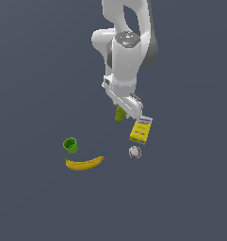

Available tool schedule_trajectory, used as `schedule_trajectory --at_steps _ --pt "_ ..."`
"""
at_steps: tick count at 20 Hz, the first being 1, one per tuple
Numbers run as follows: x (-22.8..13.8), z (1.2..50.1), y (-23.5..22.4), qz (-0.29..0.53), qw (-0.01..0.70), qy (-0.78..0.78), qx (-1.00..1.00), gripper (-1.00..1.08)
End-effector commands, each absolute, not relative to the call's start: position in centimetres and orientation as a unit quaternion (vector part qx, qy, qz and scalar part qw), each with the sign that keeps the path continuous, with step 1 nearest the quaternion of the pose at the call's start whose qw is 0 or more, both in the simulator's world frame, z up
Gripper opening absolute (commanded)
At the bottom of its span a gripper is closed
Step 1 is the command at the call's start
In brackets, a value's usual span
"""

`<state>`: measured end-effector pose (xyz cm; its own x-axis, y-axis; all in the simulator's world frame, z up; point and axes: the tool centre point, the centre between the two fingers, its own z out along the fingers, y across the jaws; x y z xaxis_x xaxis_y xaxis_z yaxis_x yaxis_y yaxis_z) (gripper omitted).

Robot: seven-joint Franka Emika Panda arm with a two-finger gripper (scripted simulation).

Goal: Pick up a designated object from a clutter of objects.

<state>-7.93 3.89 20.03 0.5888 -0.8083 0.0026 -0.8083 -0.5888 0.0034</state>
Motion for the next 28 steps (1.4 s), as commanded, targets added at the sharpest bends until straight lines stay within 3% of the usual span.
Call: schedule_trajectory --at_steps 1,16,28 --pt "-7.2 22.3 5.1 0.001 0.002 -0.454 0.891 -1.00" --pt "-2.4 35.0 11.9 0.000 0.001 -0.453 0.891 -1.00" --pt "0.4 41.6 15.4 0.000 0.000 -0.453 0.891 -1.00"
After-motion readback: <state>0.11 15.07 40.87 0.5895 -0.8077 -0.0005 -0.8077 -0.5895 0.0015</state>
